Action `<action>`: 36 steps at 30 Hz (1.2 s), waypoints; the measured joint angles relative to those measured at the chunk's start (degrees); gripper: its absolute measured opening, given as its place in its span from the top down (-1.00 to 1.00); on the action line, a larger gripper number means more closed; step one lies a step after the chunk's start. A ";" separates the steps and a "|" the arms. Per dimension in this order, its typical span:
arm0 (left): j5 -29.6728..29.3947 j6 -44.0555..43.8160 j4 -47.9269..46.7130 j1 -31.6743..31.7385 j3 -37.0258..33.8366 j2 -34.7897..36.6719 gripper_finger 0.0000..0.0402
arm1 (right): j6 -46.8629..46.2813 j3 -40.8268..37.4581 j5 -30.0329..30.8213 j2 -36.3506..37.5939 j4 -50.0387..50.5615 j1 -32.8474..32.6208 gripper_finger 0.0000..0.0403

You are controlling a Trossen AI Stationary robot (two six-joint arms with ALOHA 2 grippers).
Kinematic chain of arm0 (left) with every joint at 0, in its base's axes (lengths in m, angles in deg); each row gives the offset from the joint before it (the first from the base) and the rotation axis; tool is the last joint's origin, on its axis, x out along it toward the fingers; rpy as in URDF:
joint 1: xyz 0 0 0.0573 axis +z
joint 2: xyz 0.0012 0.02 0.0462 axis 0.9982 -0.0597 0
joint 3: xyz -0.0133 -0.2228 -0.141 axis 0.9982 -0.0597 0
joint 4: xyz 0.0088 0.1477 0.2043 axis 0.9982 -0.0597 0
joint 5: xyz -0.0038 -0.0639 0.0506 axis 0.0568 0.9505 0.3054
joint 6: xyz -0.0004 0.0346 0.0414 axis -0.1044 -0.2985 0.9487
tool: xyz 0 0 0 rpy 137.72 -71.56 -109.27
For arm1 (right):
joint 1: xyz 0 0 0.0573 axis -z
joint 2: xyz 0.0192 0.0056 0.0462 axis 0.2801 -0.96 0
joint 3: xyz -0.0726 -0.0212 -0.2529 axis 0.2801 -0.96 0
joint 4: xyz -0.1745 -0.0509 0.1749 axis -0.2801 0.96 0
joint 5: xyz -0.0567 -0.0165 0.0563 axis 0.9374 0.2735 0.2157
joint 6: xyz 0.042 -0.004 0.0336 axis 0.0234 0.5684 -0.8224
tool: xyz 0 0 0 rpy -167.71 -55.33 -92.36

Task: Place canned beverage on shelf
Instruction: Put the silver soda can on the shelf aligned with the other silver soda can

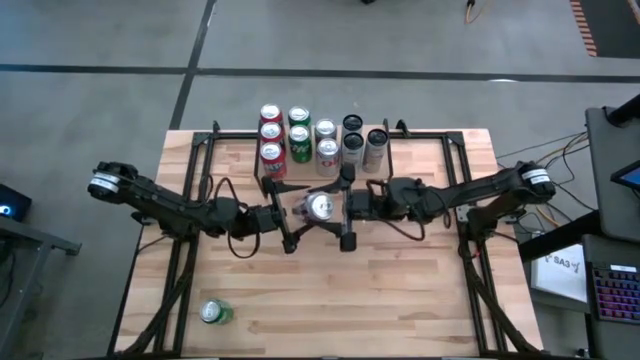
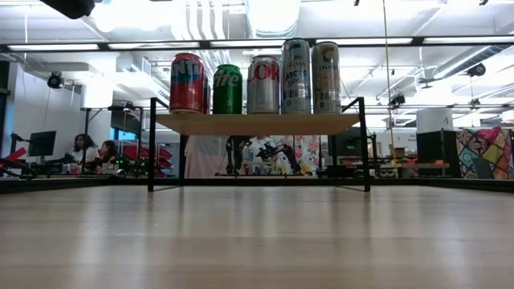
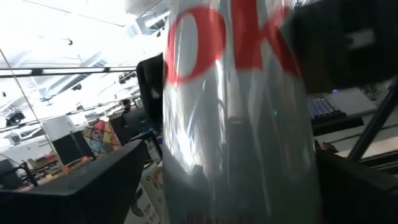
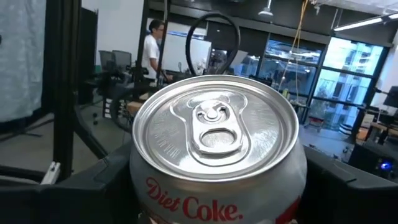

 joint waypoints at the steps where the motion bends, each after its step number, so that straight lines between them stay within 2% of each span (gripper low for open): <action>1: -0.13 0.33 -0.20 -0.02 0.17 0.00 -0.93 | -0.38 0.40 -0.13 0.85 1.40 0.07 -0.42; 7: -0.47 0.97 -0.92 -0.04 0.24 0.85 -0.91 | -2.92 4.47 -0.11 5.59 12.11 0.08 -0.42; 14: -1.15 1.00 -1.86 -0.04 0.24 2.68 -0.91 | -2.94 14.03 0.31 8.84 31.60 1.51 -0.42; 20: -1.12 1.25 -1.83 -0.04 0.24 4.66 -0.91 | -0.24 23.63 0.38 8.28 43.16 5.52 -0.42; 25: -1.74 2.66 -2.27 0.08 0.22 7.15 -0.90 | 2.65 29.35 -0.56 7.37 48.63 12.28 -0.42; 28: -1.92 3.37 -4.05 0.64 0.22 9.54 -0.90 | 3.30 32.13 -5.09 5.71 51.85 18.37 -0.42; 36: -1.90 2.28 -15.75 6.80 1.33 15.75 -0.90 | 1.50 35.25 -24.98 -1.21 51.75 37.42 -0.42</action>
